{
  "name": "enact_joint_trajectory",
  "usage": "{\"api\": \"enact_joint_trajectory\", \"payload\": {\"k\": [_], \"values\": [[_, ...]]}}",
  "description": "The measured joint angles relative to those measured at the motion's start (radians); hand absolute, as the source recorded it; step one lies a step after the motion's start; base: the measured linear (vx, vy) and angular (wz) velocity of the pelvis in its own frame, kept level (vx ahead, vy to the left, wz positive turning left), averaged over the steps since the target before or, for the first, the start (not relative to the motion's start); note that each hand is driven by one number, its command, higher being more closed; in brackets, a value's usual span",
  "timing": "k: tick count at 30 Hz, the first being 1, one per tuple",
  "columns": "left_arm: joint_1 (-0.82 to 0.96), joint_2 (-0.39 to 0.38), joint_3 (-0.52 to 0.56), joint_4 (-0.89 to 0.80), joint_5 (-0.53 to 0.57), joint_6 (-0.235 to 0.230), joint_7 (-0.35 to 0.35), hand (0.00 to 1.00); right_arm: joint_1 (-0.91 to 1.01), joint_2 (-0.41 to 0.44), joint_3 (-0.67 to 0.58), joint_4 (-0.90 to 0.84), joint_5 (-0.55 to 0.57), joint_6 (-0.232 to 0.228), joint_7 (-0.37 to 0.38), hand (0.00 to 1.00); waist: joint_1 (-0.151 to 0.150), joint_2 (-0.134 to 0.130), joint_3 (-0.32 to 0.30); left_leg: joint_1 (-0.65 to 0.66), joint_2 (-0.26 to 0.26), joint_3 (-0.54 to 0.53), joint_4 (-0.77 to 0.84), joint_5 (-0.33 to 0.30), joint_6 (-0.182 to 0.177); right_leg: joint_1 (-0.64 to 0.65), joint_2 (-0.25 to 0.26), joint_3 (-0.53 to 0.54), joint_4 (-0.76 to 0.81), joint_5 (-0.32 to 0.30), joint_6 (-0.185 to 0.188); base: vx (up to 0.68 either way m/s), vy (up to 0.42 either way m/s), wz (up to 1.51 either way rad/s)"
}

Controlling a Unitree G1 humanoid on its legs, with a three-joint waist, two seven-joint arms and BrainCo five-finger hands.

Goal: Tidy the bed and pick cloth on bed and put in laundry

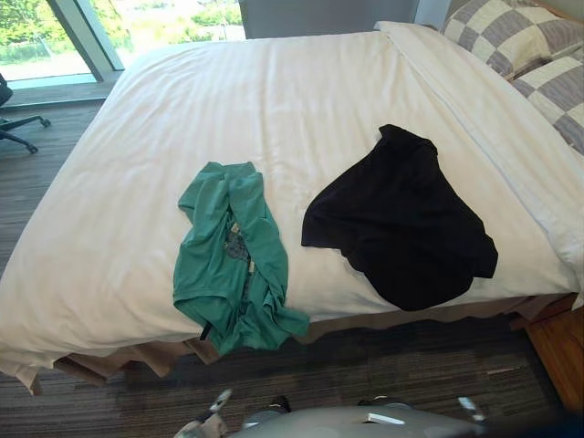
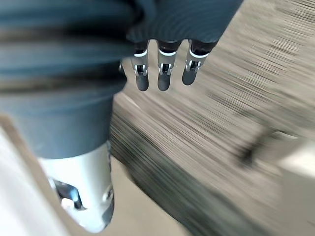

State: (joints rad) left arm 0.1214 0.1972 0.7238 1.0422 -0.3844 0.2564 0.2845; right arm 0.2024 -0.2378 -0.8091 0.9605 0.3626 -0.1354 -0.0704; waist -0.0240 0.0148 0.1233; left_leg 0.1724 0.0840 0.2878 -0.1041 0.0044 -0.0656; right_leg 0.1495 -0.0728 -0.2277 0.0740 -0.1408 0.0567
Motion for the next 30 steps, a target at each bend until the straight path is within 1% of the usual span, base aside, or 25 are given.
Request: {"api": "enact_joint_trajectory", "payload": {"k": [1,2,3,4,5,6,7,9,10,11,12,13,14,15,16,17,19,20,21,22,23,25,26,27,30], "values": [[-0.003,0.06,0.077,-0.004,-0.02,-0.013,0.013,0.0,-0.001,-0.057,-0.065,-0.02,-0.001,-0.024,0.005,0.0,0.012,-0.003,-0.016,-0.003,0.0,-0.001,0.0,-0.002,-0.002,0.001,0.001,-0.002,-0.005,-0.001,-0.001,0.07,0.003,0.06],[-0.006,0.08,0.104,-0.008,-0.021,-0.02,0.015,0.0,-0.001,-0.076,-0.09,-0.026,-0.001,-0.033,0.008,0.0,0.014,-0.005,-0.022,-0.005,0.0,-0.003,0.0,-0.002,-0.002,0.001,0.001,-0.004,-0.006,-0.001,-0.002,0.04,-0.014,0.16],[-0.013,0.133,0.169,-0.031,-0.028,-0.054,0.012,0.0,-0.006,-0.128,-0.147,-0.033,-0.003,-0.061,0.015,0.0,0.017,-0.011,-0.041,-0.013,0.0,-0.014,0.0,-0.002,-0.002,0.0,0.002,-0.013,-0.007,-0.004,-0.004,0.03,-0.019,0.19],[-0.015,0.153,0.193,-0.037,-0.034,-0.071,0.002,0.0,-0.01,-0.149,-0.168,-0.033,-0.003,-0.07,0.019,0.0,0.017,-0.013,-0.047,-0.015,0.0,-0.02,0.0,-0.002,-0.002,0.0,0.002,-0.017,-0.007,-0.005,-0.006,0.04,-0.023,0.25],[-0.022,0.2,0.238,-0.044,-0.051,-0.109,-0.022,0.0,-0.014,-0.192,-0.21,-0.031,-0.004,-0.091,0.026,0.0,0.019,-0.018,-0.059,-0.018,0.0,-0.027,0.0,-0.002,-0.002,0.002,0.002,-0.025,-0.007,-0.007,-0.008,0.04,-0.017,0.17],[-0.023,0.24,0.265,-0.046,-0.092,-0.16,-0.072,0.0,-0.024,-0.225,-0.245,-0.028,-0.013,-0.106,0.032,0.0,0.019,-0.021,-0.067,-0.018,-0.002,-0.03,0.0,-0.002,-0.003,0.003,0.003,-0.027,-0.007,-0.01,-0.012,0.04,-0.008,0.15],[-0.022,0.275,0.27,-0.05,-0.135,-0.205,-0.132,0.0,-0.033,-0.252,-0.271,-0.024,-0.016,-0.118,0.037,0.0,0.019,-0.023,-0.073,-0.018,-0.005,-0.033,0.0,-0.002,-0.003,0.004,0.004,-0.029,-0.007,-0.012,-0.015,0.02,-0.003,0.1],[-0.022,0.305,0.269,-0.066,-0.171,-0.243,-0.203,0.0,-0.04,-0.274,-0.289,-0.021,-0.021,-0.13,0.042,0.0,0.018,-0.026,-0.078,-0.02,-0.005,-0.038,0.0,-0.002,-0.003,0.005,0.004,-0.031,-0.007,-0.014,-0.016,0.0,-0.004,0.07],[-0.023,0.327,0.263,-0.088,-0.195,-0.29,-0.291,0.0,-0.05,-0.293,-0.292,-0.02,-0.034,-0.136,0.047,0.0,0.017,-0.027,-0.084,-0.02,-0.005,-0.039,0.0,-0.002,-0.003,0.005,0.005,-0.031,-0.007,-0.015,-0.016,0.0,0.0,0.0],[-0.025,0.333,0.258,-0.101,-0.194,-0.307,-0.318,0.0,-0.054,-0.298,-0.29,-0.022,-0.034,-0.139,0.05,0.0,0.017,-0.027,-0.086,-0.02,-0.005,-0.04,0.0,-0.002,-0.003,0.005,0.005,-0.031,-0.007,-0.015,-0.016,0.0,0.0,0.0],[-0.027,0.346,0.229,-0.139,-0.194,-0.345,-0.372,0.0,-0.067,-0.306,-0.28,-0.031,-0.034,-0.146,0.056,0.0,0.017,-0.026,-0.09,-0.021,-0.005,-0.041,0.0,-0.002,-0.003,0.004,0.005,-0.03,-0.005,-0.016,-0.017,0.0,0.0,0.0],[-0.028,0.363,0.165,-0.196,-0.192,-0.384,-0.415,0.0,-0.074,-0.314,-0.249,-0.06,-0.034,-0.146,0.062,0.0,0.017,-0.024,-0.093,-0.022,-0.005,-0.04,0.0,-0.002,-0.003,0.0,0.006,-0.027,-0.001,-0.017,-0.018,0.0,0.0,0.0],[-0.028,0.369,0.139,-0.214,-0.191,-0.399,-0.426,0.0,-0.073,-0.315,-0.234,-0.079,-0.035,-0.146,0.064,0.0,0.017,-0.023,-0.095,-0.024,-0.005,-0.038,0.0,-0.002,-0.003,-0.003,0.006,-0.025,0.001,-0.017,-0.018,-0.03,0.001,-0.07],[-0.03,0.382,0.074,-0.275,-0.175,-0.432,-0.441,0.0,-0.072,-0.315,-0.18,-0.148,-0.036,-0.148,0.066,0.0,0.015,-0.018,-0.101,-0.028,-0.005,-0.033,0.0,-0.002,-0.002,-0.014,0.007,-0.017,0.007,-0.018,-0.018,-0.04,0.004,-0.18],[-0.042,0.392,0.008,-0.34,-0.143,-0.465,-0.443,0.0,-0.073,-0.318,-0.115,-0.231,-0.047,-0.148,0.069,0.0,0.015,-0.012,-0.109,-0.035,-0.005,-0.023,0.0,-0.001,-0.001,-0.033,0.01,-0.002,0.018,-0.018,-0.019,-0.03,0.003,-0.2],[-0.051,0.396,-0.015,-0.36,-0.135,-0.472,-0.445,0.0,-0.075,-0.321,-0.093,-0.255,-0.054,-0.148,0.07,0.0,0.014,-0.01,-0.109,-0.037,-0.005,-0.02,0.0,0.0,0.0,-0.037,0.01,0.001,0.021,-0.018,-0.019,-0.03,0.002,-0.19],[-0.11,0.407,-0.138,-0.464,-0.056,-0.516,-0.448,0.0,-0.087,-0.323,-0.004,-0.352,-0.058,-0.149,0.09,0.0,0.007,-0.009,-0.11,-0.035,-0.006,-0.017,0.0,0.002,0.002,-0.044,0.01,0.013,0.032,-0.019,-0.021,-0.02,0.005,-0.11],[-0.115,0.407,-0.159,-0.48,-0.039,-0.521,-0.444,0.0,-0.09,-0.323,0.011,-0.365,-0.063,-0.15,0.092,0.0,0.006,-0.009,-0.111,-0.035,-0.006,-0.015,0.0,0.002,0.002,-0.047,0.011,0.018,0.033,-0.019,-0.021,-0.01,0.01,-0.17],[-0.136,0.403,-0.22,-0.512,0.056,-0.538,-0.422,0.0,-0.095,-0.32,0.049,-0.399,-0.086,-0.159,0.105,0.0,0.003,-0.006,-0.108,-0.035,-0.006,-0.006,0.0,0.002,0.004,-0.055,0.011,0.027,0.036,-0.019,-0.021,-0.01,0.01,-0.19],[-0.151,0.397,-0.278,-0.523,0.142,-0.54,-0.391,0.0,-0.102,-0.311,0.08,-0.421,-0.104,-0.167,0.107,0.0,-0.006,-0.002,-0.104,-0.035,-0.007,0.0,0.0,0.003,0.004,-0.059,0.01,0.032,0.039,-0.019,-0.021,0.0,0.009,-0.18],[-0.151,0.394,-0.296,-0.526,0.16,-0.54,-0.384,0.0,-0.107,-0.305,0.091,-0.429,-0.109,-0.168,0.108,0.0,-0.012,-0.001,-0.104,-0.034,-0.007,0.002,0.001,0.003,0.004,-0.059,0.01,0.034,0.039,-0.019,-0.021,0.0,0.005,-0.14],[-0.15,0.318,-0.39,-0.529,0.214,-0.542,-0.345,0.0,-0.121,-0.248,0.166,-0.475,-0.144,-0.171,0.104,0.0,-0.025,0.009,-0.101,-0.034,-0.007,0.007,0.001,0.003,0.004,-0.069,0.011,0.052,0.041,-0.019,-0.021,0.02,0.001,-0.19],[-0.149,0.299,-0.408,-0.529,0.224,-0.542,-0.338,0.0,-0.121,-0.239,0.182,-0.483,-0.15,-0.17,0.104,0.0,-0.028,0.011,-0.099,-0.035,-0.008,0.007,0.001,0.003,0.004,-0.07,0.011,0.053,0.041,-0.019,-0.021,0.02,-0.005,-0.12],[-0.148,0.256,-0.474,-0.529,0.311,-0.545,-0.286,0.0,-0.121,-0.22,0.231,-0.514,-0.174,-0.165,0.097,0.0,-0.039,0.013,-0.086,-0.036,-0.007,0.007,0.001,0.003,0.004,-0.071,0.012,0.053,0.042,-0.018,-0.021,0.01,-0.006,-0.03],[-0.148,0.25,-0.518,-0.531,0.376,-0.534,-0.283,0.0,-0.14,-0.213,0.317,-0.554,-0.206,-0.137,0.086,0.0,-0.041,0.01,-0.079,-0.032,0.001,0.008,0.002,0.003,0.004,-0.071,0.02,0.056,0.042,-0.017,-0.022,0.0,-0.015,-0.03]]}}
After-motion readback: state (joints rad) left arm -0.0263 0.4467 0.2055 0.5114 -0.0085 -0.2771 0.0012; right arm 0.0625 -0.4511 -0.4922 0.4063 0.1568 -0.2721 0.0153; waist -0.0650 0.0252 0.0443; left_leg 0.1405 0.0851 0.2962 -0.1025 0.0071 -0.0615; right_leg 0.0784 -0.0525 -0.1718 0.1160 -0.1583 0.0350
